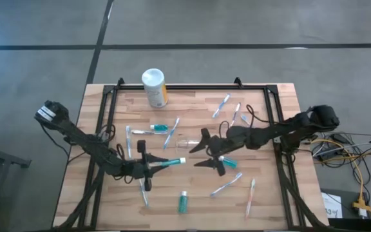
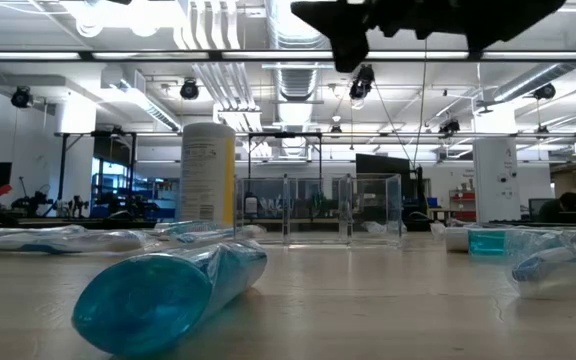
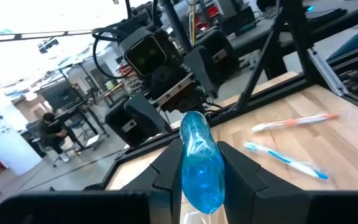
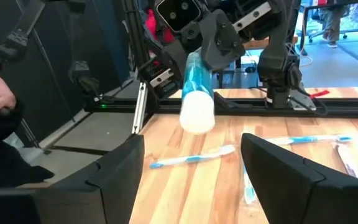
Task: Pick & Place toothbrushing station
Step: Put the mouthwash into the transparent organizer
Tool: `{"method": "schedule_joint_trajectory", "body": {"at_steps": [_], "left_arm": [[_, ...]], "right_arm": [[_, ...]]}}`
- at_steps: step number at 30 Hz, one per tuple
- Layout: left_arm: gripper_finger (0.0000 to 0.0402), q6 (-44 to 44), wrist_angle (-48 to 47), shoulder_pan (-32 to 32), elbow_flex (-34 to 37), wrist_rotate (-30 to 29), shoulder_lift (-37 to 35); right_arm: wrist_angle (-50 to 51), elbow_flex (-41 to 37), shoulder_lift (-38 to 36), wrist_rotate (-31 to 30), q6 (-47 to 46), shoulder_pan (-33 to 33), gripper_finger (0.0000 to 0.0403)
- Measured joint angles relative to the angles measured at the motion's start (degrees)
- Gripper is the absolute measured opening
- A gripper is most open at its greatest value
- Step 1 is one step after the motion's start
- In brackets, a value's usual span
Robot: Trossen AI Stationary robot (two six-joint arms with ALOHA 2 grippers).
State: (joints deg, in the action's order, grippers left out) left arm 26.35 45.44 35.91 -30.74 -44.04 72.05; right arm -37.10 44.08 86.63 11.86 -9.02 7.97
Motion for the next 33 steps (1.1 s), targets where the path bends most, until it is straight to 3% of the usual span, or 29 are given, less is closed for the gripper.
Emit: {"method": "schedule_joint_trajectory", "body": {"at_steps": [22,33], "left_arm": [[0.0078,-2.9,-0.5,-0.7,-0.1,-1.0,0.0],[0.0078,-3.6,-1.1,-0.7,0.0,-1.3,0.1]], "right_arm": [[-0.3,9.4,10.0,0.0,4.7,0.0,0.0246],[2.2,9.8,9.2,0.0,6.2,0.0,0.0192]]}}
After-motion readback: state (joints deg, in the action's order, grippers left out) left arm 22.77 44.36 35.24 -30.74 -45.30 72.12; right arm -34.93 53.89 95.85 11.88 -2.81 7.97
